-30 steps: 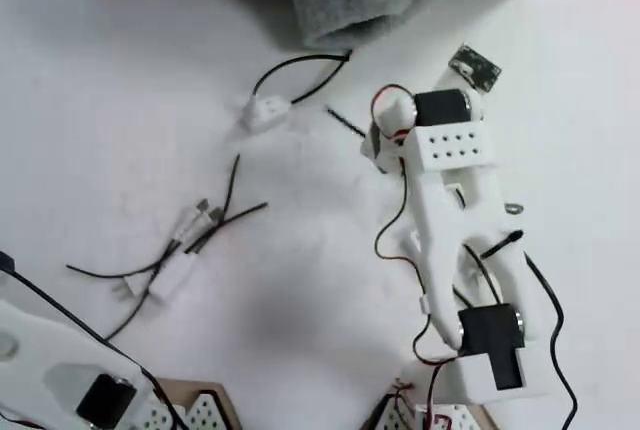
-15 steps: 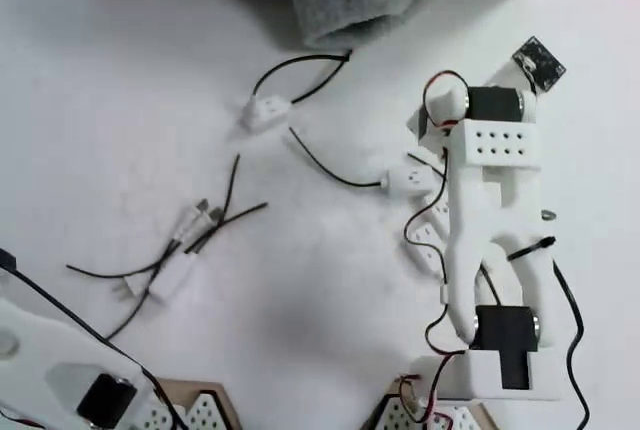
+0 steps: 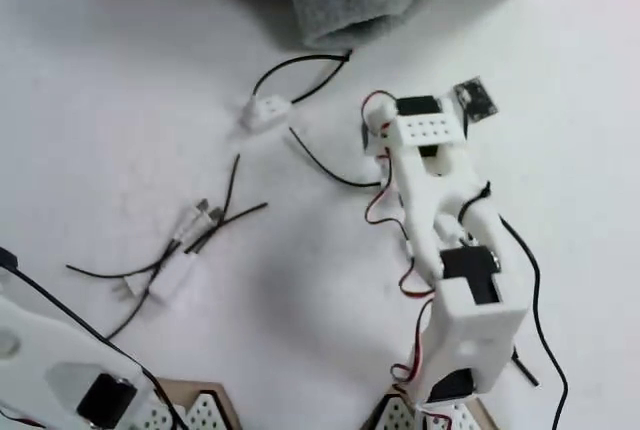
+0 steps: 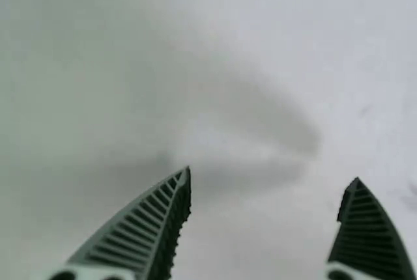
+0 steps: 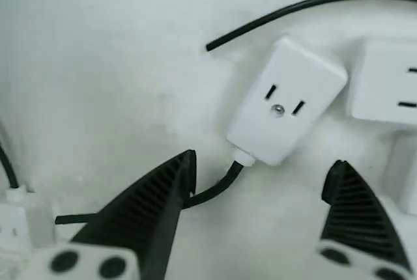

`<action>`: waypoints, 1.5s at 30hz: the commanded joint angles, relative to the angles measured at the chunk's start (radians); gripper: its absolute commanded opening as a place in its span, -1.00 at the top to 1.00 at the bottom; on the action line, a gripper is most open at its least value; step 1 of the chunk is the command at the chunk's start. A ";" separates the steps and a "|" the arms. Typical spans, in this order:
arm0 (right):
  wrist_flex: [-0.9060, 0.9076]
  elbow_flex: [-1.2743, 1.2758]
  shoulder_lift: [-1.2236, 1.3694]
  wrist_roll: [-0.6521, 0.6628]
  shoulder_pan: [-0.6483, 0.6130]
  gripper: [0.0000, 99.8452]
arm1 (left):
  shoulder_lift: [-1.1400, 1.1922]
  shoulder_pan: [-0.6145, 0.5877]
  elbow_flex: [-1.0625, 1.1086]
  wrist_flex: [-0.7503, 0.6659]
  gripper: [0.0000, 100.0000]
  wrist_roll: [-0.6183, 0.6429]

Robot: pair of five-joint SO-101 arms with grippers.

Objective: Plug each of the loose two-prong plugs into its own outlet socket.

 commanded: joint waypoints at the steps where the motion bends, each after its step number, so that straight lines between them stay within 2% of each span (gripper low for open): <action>1: -0.010 -0.068 0.065 -0.014 -0.004 0.37 | -0.064 0.013 -0.003 -0.003 0.29 -0.009; 9: 0.010 -0.287 0.257 -0.012 0.053 0.37 | -0.064 0.015 0.060 -0.080 0.29 -0.003; 15: 0.133 -0.476 0.338 -0.011 0.087 0.38 | -0.064 0.015 0.121 -0.141 0.29 -0.003; 17: 0.180 -0.523 0.355 -0.011 0.093 0.43 | -0.064 0.015 0.120 -0.141 0.29 -0.003; 19: 0.232 -0.559 0.367 -0.009 0.096 0.60 | -0.064 0.015 0.115 -0.140 0.29 -0.003; 22: 0.283 -0.612 0.377 0.135 0.088 0.84 | -0.065 0.015 0.115 -0.140 0.29 -0.003; 25: 0.315 -0.644 0.371 0.249 0.070 0.94 | -0.065 0.015 0.120 -0.140 0.29 -0.003; 36: 0.605 -0.835 0.367 0.376 0.059 0.95 | -0.065 0.015 0.121 -0.133 0.29 -0.002; 39: 0.613 -0.844 0.351 0.453 0.053 0.97 | -0.065 0.015 0.121 -0.133 0.29 -0.002; 42: 0.615 -0.769 0.306 0.525 0.024 0.97 | -0.065 0.012 0.121 -0.133 0.29 -0.002; 45: 0.615 -0.582 0.231 0.592 -0.033 0.97 | -0.065 0.008 0.121 -0.132 0.29 -0.002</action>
